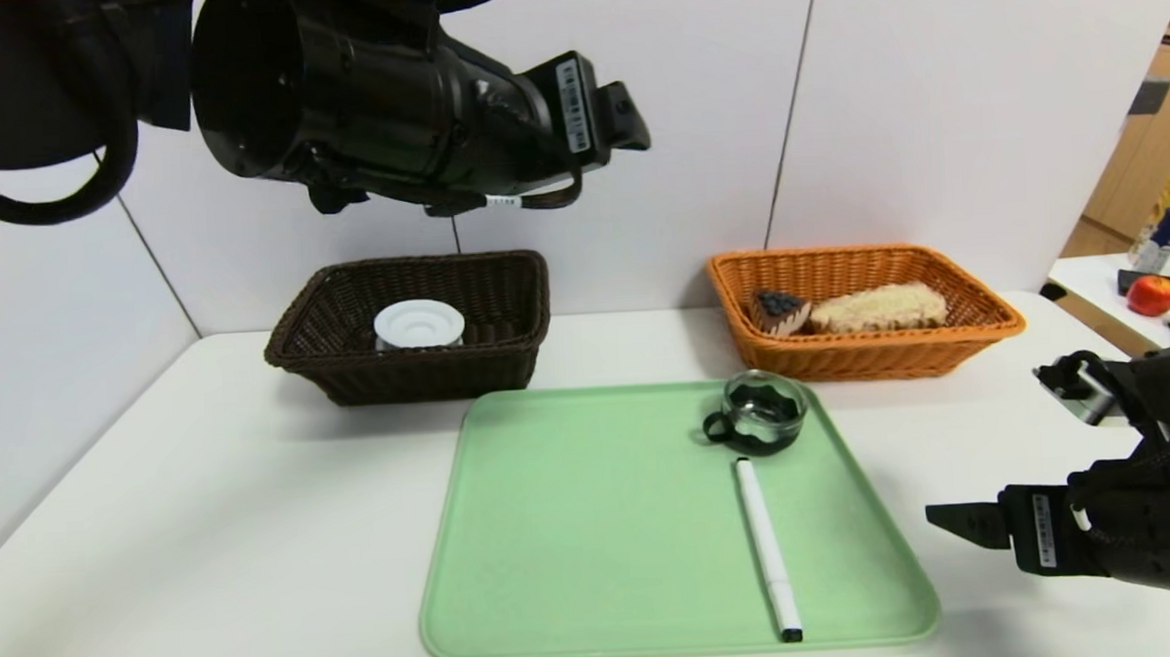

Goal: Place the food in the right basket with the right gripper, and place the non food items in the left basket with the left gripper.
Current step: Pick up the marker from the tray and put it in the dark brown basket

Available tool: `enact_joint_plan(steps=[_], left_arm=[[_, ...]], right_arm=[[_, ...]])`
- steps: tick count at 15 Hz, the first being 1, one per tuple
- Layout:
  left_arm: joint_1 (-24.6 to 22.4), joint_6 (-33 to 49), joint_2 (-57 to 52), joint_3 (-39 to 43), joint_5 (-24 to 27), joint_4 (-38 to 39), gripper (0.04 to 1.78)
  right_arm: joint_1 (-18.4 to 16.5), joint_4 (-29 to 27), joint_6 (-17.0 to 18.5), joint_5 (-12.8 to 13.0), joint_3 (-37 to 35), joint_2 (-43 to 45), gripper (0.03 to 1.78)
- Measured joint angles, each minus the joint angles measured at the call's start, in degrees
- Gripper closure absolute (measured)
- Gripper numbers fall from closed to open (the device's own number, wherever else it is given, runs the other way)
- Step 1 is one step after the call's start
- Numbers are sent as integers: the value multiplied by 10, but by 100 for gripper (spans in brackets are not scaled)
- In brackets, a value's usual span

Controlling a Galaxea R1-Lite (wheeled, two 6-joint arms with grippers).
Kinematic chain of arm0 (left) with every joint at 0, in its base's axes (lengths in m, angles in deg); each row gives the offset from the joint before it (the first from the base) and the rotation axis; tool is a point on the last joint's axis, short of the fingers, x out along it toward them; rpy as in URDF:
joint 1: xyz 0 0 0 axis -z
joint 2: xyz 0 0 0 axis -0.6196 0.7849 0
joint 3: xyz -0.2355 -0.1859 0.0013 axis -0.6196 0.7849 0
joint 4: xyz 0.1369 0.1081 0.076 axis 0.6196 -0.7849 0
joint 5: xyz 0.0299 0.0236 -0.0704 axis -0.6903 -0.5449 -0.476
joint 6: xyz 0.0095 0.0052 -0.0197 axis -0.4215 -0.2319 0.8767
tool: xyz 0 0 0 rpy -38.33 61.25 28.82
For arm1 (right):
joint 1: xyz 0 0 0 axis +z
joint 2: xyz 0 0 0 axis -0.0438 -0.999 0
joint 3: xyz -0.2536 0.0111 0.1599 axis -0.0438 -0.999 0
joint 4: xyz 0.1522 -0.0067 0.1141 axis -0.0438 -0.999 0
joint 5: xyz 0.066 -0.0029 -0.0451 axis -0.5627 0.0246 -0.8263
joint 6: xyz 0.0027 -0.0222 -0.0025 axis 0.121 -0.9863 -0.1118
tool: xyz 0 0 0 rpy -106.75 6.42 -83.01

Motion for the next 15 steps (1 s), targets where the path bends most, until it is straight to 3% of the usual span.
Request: enact_joint_plan(steps=[6,15], left_arm=[[62,1,36,-27,3,-15,15],[157,51,138,-31,-47,-135,13]], right_arm=[[0,0,7,-1,-21,17,10],[0,19,9,-1,-20,3,10]])
